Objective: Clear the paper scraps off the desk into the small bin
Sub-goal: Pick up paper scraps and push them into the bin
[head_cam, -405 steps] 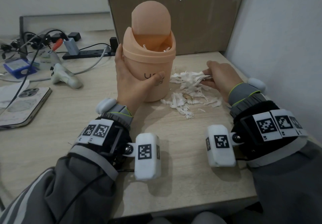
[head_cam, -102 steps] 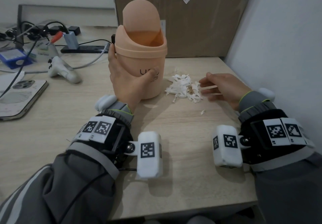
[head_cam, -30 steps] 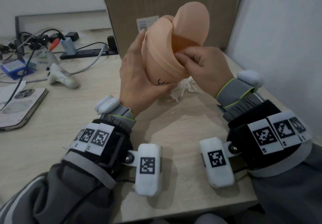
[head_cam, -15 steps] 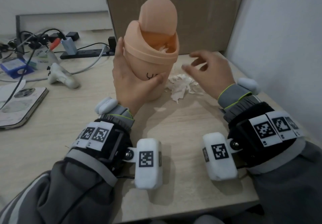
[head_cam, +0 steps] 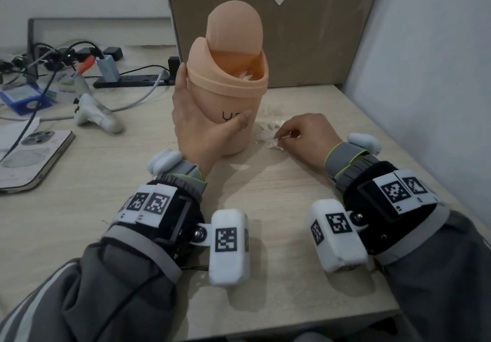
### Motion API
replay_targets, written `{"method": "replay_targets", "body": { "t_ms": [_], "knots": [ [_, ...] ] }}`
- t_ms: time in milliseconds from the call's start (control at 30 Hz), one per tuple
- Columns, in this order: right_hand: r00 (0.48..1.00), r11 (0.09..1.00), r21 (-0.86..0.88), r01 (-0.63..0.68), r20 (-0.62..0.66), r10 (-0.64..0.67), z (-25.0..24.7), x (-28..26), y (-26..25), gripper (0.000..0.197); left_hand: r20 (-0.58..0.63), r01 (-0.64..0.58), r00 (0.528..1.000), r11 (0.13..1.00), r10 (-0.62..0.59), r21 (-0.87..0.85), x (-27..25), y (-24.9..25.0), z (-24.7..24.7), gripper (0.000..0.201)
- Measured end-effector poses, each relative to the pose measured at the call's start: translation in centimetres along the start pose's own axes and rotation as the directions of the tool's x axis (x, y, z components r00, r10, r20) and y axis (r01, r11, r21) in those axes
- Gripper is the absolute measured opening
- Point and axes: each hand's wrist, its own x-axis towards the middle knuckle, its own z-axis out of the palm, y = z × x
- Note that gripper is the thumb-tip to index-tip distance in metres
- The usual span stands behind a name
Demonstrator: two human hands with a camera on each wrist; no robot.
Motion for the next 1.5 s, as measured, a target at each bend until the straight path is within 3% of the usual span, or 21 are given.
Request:
{"method": "replay_targets", "body": {
  "t_ms": [133,267,367,467,600,767,1033,1167,1333,1500],
  "knots": [
    [0.985,0.998,0.064,0.018,-0.174,-0.006,-0.5,-0.1,-0.4,0.008,-0.003,-0.004,1.0,1.0,0.004,-0.001,0.0,0.0,0.0,0.134],
    [0.974,0.988,0.14,-0.066,-0.204,0.094,-0.3,-0.2,-0.2,0.022,-0.001,-0.008,1.0,1.0,0.008,-0.003,0.1,-0.1,0.0,0.133],
    [0.973,0.99,0.119,-0.069,-0.212,0.093,-0.5,0.0,0.0,0.036,0.004,-0.009,1.0,1.0,0.009,-0.005,0.1,-0.2,0.0,0.133],
    [0.978,0.995,0.055,-0.084,-0.188,0.092,-0.5,0.2,0.1,0.032,0.002,-0.008,1.0,1.0,0.008,-0.007,0.1,-0.3,0.0,0.133],
    [0.943,0.985,0.142,-0.098,-0.304,0.137,-0.9,0.2,-0.2,0.028,0.001,-0.005,1.0,1.0,0.005,-0.01,0.1,-0.3,0.0,0.133],
    [0.923,0.942,0.244,-0.232,-0.25,0.292,-1.1,-0.1,-0.1,0.023,0.01,-0.021,1.0,1.0,0.021,-0.005,0.0,-0.1,-0.1,0.132],
    [0.928,0.893,0.347,-0.287,-0.13,0.349,-1.3,0.0,-0.1,0.031,0.016,-0.047,0.999,0.999,0.047,0.003,0.0,0.0,0.0,0.132],
    [0.925,0.914,0.319,-0.252,-0.199,0.325,-1.3,0.2,0.5,0.03,0.012,-0.059,0.998,0.998,0.059,0.001,0.0,0.0,0.0,0.131],
    [0.882,0.88,0.459,-0.121,-0.357,0.308,-1.9,0.3,0.5,0.021,0.025,-0.083,0.996,0.996,0.083,0.017,0.0,0.1,0.0,0.129],
    [0.815,0.753,0.653,0.08,-0.478,0.328,-3.2,0.1,-0.5,0.019,0.051,-0.12,0.992,0.993,0.119,0.016,0.0,0.3,0.0,0.13]
  ]
}}
